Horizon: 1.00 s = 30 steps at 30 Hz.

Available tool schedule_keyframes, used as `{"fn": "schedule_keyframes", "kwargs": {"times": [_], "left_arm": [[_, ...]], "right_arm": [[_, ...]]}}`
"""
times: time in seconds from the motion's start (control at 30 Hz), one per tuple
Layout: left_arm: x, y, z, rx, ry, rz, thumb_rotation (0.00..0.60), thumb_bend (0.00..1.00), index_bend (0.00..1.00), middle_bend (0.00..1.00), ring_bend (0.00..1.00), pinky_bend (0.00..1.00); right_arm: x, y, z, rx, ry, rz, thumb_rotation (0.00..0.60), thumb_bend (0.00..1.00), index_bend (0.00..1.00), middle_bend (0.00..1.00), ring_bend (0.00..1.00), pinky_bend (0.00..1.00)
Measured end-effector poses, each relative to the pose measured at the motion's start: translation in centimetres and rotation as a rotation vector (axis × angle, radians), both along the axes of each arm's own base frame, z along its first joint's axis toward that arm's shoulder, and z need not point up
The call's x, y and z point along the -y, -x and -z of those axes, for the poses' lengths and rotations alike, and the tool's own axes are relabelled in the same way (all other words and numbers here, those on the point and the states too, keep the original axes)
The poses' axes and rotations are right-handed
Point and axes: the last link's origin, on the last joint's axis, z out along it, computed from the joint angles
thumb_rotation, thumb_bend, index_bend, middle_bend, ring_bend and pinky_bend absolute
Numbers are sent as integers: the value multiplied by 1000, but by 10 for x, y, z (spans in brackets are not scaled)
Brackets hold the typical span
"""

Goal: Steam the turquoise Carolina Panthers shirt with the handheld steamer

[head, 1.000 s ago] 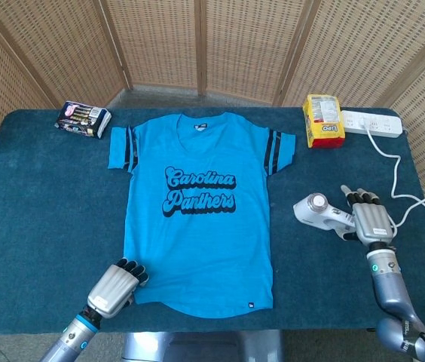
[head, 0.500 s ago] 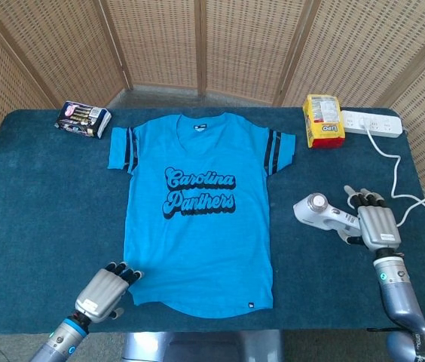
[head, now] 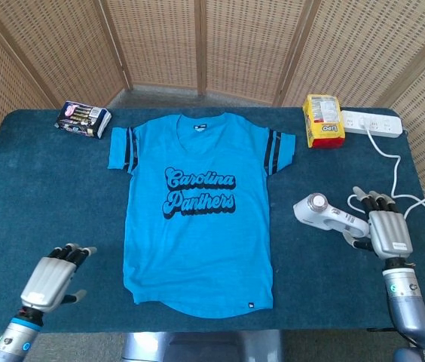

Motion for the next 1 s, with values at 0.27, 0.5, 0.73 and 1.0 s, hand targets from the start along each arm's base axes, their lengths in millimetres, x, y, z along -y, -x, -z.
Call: {"fn": "schedule_keyframes", "kwargs": {"times": [0.27,0.5,0.73,1.0], "left_arm": [[7,47,-42,74,-200,-118,500,108,214,344,226,325],[25,84,-69,90,-331,-183,533,108,280,372,266,325],[51,112,-82,87,-404,-243,536,108,284,374,268,325],[53,110,-83,96,-396,-227,543,108,284,374,268,325]], "right_arm": [[-25,5,-9,28,102,-34,513,275,277,354,327,290],[-51,15,-16,7,112,3,515,275,332,377,357,298],[-79,22,-23,-29,133,23,513,276,334,377,357,297],[-92,24,-20,-25,98,30,509,275,337,379,358,291]]}}
